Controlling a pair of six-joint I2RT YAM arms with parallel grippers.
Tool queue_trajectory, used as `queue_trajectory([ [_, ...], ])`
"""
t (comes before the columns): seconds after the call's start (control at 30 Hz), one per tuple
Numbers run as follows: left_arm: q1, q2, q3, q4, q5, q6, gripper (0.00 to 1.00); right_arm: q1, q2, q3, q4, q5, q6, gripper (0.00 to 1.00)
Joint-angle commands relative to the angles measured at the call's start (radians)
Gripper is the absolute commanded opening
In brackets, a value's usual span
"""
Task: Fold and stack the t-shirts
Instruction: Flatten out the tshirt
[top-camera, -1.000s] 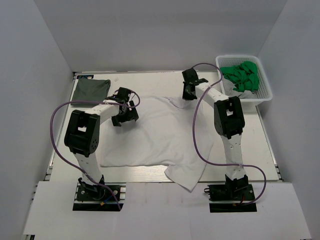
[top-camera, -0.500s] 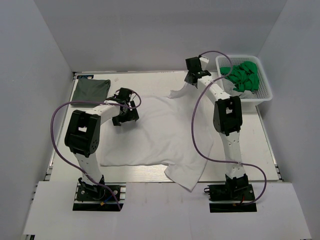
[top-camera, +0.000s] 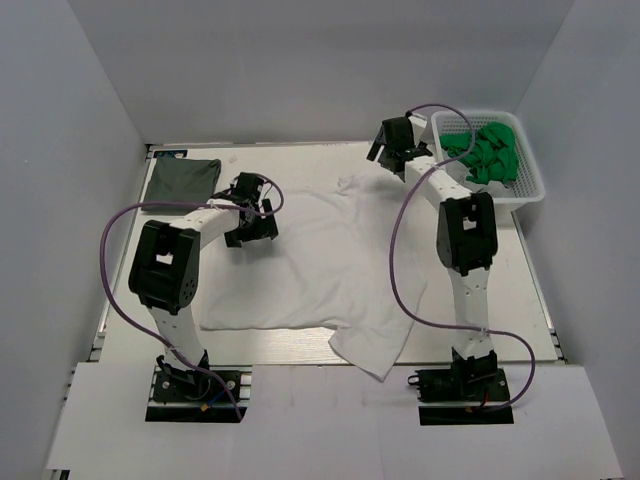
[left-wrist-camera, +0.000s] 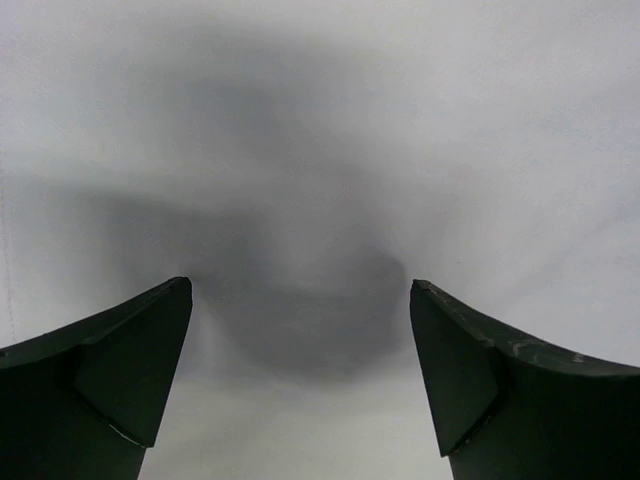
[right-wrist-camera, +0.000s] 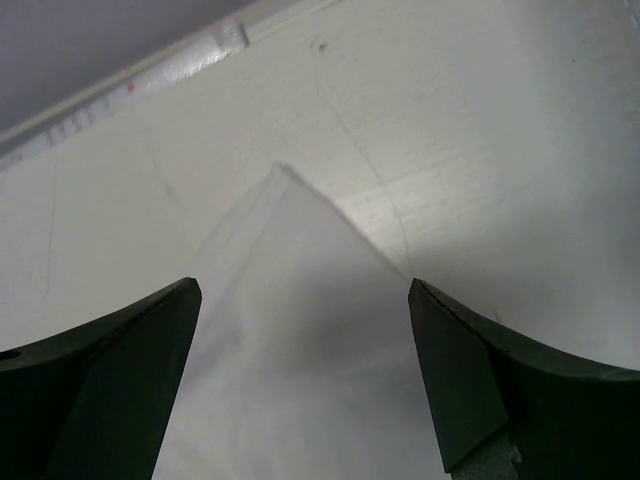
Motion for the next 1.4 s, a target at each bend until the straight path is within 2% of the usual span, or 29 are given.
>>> queue_trajectory([
  [0.0,0.002,-0.058,0.074,-0.027,-0.02,-0.011,1.0,0.035,-0.19,-0.147,-0.073,-0.096,-0.087,0.9],
  [0.13,0.002,-0.091,0.103,-0.101,-0.139,-0.058,1.0,0.062,-0.367,-0.436,-0.084,-0.16,-0.109,0.9],
  [0.23,0.015,-0.092,0.103,-0.111,-0.194,-0.068,1.0,0.06,-0.439,-0.561,-0.087,-0.219,-0.097,0.9],
  [0.33,0.015,-0.055,0.124,-0.153,-0.261,-0.077,1.0,0.052,-0.453,-0.621,-0.095,-0.254,-0.083,0.9],
  [0.53,0.024,0.029,0.153,-0.127,-0.253,-0.077,1.0,0.046,-0.383,-0.618,-0.16,-0.277,-0.062,0.9],
  [0.77,0.024,0.203,0.313,-0.136,-0.212,-0.077,1.0,-0.021,-0.234,-0.499,-0.239,-0.218,-0.052,0.9],
  [0.87,0.024,0.301,0.393,-0.136,-0.158,-0.068,1.0,-0.039,-0.128,-0.324,-0.33,-0.148,-0.065,0.9],
  [0.97,0.024,0.408,0.517,-0.174,-0.149,-0.059,1.0,-0.069,-0.033,-0.221,-0.341,-0.167,-0.083,0.9],
  [1.0,0.024,0.431,0.584,-0.184,-0.14,-0.049,1.0,-0.072,0.011,-0.115,-0.368,-0.17,-0.085,0.9],
  [1.07,0.024,0.505,0.652,-0.194,-0.14,-0.049,1.0,-0.09,0.111,-0.028,-0.396,-0.173,-0.094,0.9],
  [1.1,0.024,0.528,0.731,-0.205,-0.14,-0.04,1.0,-0.09,0.133,0.107,-0.429,-0.185,-0.1,0.9],
  [1.17,0.024,0.607,0.869,-0.234,-0.14,-0.019,1.0,-0.101,0.194,0.216,-0.437,-0.21,-0.127,0.9],
  [1.23,0.024,0.652,0.963,-0.289,-0.13,-0.006,1.0,-0.101,0.196,0.265,-0.401,-0.234,-0.158,0.9],
  [1.3,0.024,0.665,1.035,-0.299,-0.13,0.012,1.0,-0.102,0.147,0.244,-0.353,-0.23,-0.183,0.9],
  [1.37,0.024,0.633,1.016,-0.274,-0.121,0.027,1.0,-0.099,0.09,0.204,-0.309,-0.23,-0.209,0.9],
])
